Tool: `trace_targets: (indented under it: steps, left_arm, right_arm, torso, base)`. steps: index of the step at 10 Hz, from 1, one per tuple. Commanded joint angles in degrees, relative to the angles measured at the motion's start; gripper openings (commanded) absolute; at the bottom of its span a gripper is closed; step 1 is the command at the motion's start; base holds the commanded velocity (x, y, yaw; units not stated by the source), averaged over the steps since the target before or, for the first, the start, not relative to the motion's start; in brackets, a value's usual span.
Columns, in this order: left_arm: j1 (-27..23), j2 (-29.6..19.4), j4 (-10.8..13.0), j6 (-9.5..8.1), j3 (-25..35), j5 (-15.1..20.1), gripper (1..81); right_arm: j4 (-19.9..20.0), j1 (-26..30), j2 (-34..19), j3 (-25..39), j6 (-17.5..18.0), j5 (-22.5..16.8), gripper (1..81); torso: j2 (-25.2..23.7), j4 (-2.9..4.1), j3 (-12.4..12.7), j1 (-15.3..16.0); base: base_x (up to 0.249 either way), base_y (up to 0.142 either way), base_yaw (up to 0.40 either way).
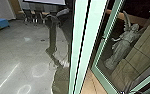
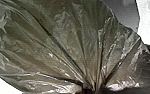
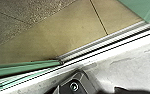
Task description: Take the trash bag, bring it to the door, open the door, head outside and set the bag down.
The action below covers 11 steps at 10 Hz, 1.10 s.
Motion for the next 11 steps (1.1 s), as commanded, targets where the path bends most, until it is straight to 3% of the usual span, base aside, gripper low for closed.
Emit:
trace_targets:
  steps: [1, 5, 8, 9, 10, 11]
  left_arm:
    - [-1.4, 0.2, -0.2, 0.33, 0.4, 3.8, 1.0]
    - [-1.2, 0.4, 0.0, 0.33, 0.4, 2.4, 1.0]
    - [-1.2, 0.2, 0.0, 0.42, 0.4, 1.6, 1.0]
    - [-1.2, 0.2, 0.6, 0.33, 0.2, 1.6, 1.0]
    - [-1.2, 0.3, 0.7, 0.33, -0.1, 1.5, 1.0]
    - [-1.2, 0.3, 0.8, 0.42, -0.1, 1.5, 1.0]
  right_arm:
    - [2.3, -14.8, -6.3, 13.2, -0.8, 16.0, 81.1]
    - [-5.3, -30.3, -0.6, 12.6, -2.3, 23.8, 81.1]
    - [-7.3, -35.1, 6.1, 5.9, -2.5, 24.9, 81.1]
    - [-7.7, -36.2, 7.7, 4.5, -2.5, 24.9, 81.1]
    - [-7.7, -36.6, 8.8, 3.3, -2.4, 25.0, 81.1]
    - [-7.7, -36.7, 9.7, 1.9, -2.4, 25.0, 81.1]
  torso:
    - [0.0, 0.0, 0.0, 0.0]
    - [0.0, 0.0, 0.0, 0.0]
    - [0.0, 0.0, 0.1, 0.0]
    - [0.0, 1.17, 0.1, -0.1]
    - [-0.1, 5.3, 0.1, -0.1]
    - [-0.1, 5.98, 0.1, -0.1]
  base:
    - [0.0, 0.0, 0.0]
    - [0.0, 0.0, 0.0]
    - [0.0, 0.0, 0.0]
    - [0.0, 0.0, 0.0]
    - [0.0, 0.0, 0.0]
    - [0.0, 0.0, 0.0]
